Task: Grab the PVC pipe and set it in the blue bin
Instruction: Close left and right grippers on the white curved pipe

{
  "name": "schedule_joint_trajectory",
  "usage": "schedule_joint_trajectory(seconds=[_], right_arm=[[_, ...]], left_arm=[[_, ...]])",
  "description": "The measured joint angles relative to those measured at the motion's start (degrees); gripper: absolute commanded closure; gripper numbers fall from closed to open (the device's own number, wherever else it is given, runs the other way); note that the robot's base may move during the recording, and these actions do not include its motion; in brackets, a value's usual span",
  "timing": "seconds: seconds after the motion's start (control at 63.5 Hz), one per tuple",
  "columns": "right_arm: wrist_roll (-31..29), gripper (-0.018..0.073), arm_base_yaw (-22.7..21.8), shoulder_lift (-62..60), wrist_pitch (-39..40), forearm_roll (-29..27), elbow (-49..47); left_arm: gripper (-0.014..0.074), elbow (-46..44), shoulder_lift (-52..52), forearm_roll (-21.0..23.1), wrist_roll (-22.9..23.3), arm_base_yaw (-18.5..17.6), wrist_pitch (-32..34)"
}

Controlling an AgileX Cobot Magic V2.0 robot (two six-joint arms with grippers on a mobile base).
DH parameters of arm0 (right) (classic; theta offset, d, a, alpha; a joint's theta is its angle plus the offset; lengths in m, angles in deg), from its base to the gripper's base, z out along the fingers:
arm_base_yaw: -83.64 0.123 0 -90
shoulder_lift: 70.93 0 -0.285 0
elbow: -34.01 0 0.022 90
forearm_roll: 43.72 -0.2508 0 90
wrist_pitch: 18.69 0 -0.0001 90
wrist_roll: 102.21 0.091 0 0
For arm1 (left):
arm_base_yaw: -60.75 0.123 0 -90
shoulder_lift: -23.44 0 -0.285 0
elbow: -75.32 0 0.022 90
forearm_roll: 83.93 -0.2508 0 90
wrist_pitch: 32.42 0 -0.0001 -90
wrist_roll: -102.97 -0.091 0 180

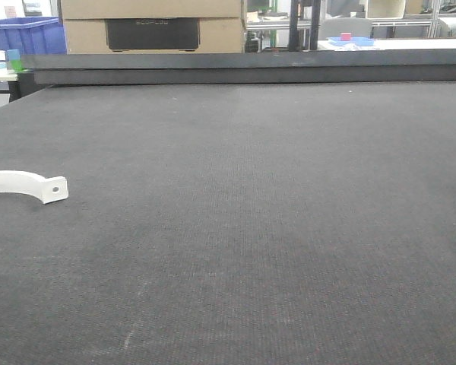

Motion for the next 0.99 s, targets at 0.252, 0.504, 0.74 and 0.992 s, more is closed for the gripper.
schedule_joint_trajectory(seconds=[0.252,0.504,0.74,0.992], right_arm=[[0.0,0.0727,0.0,11.7,-8.0,-0.1,-9.4],[0.4,0.0518,0.0,21.1,-11.8,0.5,-16.3],[3.2,0.0270,-2.3,22.6,-14.3,4.8,-16.6],[3.7,0.0272,-5.7,22.6,-12.8,4.2,-15.5]], left_arm=[[0.0707,0.0,1.8,0.1,0.0,0.0,-1.4],[0.0707,0.0,1.9,0.1,0.0,0.0,-4.5],[0.0707,0.0,1.9,0.1,0.0,0.0,-6.7],[0.0707,0.0,1.9,0.1,0.0,0.0,-6.8]])
